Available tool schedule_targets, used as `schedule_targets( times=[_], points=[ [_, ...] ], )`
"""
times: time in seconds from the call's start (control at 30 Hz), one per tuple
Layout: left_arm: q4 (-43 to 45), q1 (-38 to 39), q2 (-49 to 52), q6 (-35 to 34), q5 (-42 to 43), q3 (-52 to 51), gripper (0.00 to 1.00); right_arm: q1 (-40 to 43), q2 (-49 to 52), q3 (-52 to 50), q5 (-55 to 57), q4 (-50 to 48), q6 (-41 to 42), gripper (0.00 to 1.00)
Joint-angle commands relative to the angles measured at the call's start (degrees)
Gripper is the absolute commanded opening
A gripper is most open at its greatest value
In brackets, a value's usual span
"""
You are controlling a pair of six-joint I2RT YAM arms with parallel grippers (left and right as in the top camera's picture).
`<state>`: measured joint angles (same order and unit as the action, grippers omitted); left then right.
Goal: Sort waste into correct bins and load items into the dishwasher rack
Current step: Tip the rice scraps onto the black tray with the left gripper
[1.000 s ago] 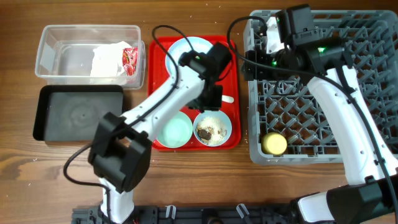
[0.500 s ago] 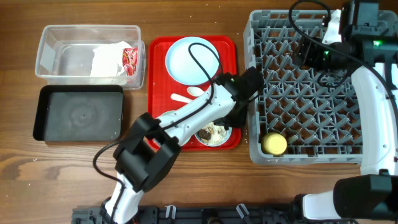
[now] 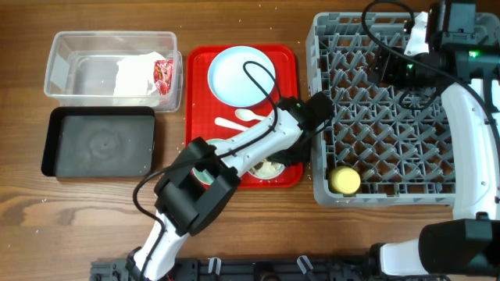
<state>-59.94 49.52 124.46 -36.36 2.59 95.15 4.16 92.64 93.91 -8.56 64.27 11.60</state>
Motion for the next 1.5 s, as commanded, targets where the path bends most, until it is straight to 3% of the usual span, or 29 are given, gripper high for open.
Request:
schedule_targets(
  times=[0.0, 0.23, 0.3, 0.53, 0.83, 1.1, 1.27, 1.47],
  points=[
    [0.63, -0.04, 0.79, -0.09, 0.55, -0.11, 0.04, -0.22, 0.7, 0.15, -0.44, 0.26, -1.18, 0.8],
    [-5.66, -3.04, -2.47, 0.31, 0.57, 5.51, 0.04, -0.22, 0.7, 0.15, -0.44, -0.07, -1.36, 0.8],
    [-7.96, -5.09, -5.03, 3.32, 1.53, 8.63, 0.04, -0.22, 0.7, 0.15, -0.44, -0.24, -1.36, 0.8],
    [-12.33, -21.62, -17.77, 10.43, 12.09, 12.68, 0.04, -0.22, 0.7, 0.15, -0.46, -0.44, -1.09, 0.8],
    [-21.09, -45.38, -20.0, 25.22, 25.53, 11.41, 0.04, -0.22, 0.7, 0.15, -0.46, -0.81, -1.11, 0.81],
    [-17.62, -61.99, -20.0, 43.74, 41.29, -1.57, 0.04, -0.22, 0.7, 0.15, -0.44, -0.79, -1.14, 0.81],
    [-11.23, -74.1, -19.96, 49.77, 50.6, -9.77, 0.04, -0.22, 0.7, 0.15, -0.48, -0.81, -1.11, 0.81],
    [-3.98, -83.47, -17.66, 50.12, 57.57, -17.75, 0.04, -0.22, 0.7, 0.15, -0.46, -0.81, -1.36, 0.81]
  ],
)
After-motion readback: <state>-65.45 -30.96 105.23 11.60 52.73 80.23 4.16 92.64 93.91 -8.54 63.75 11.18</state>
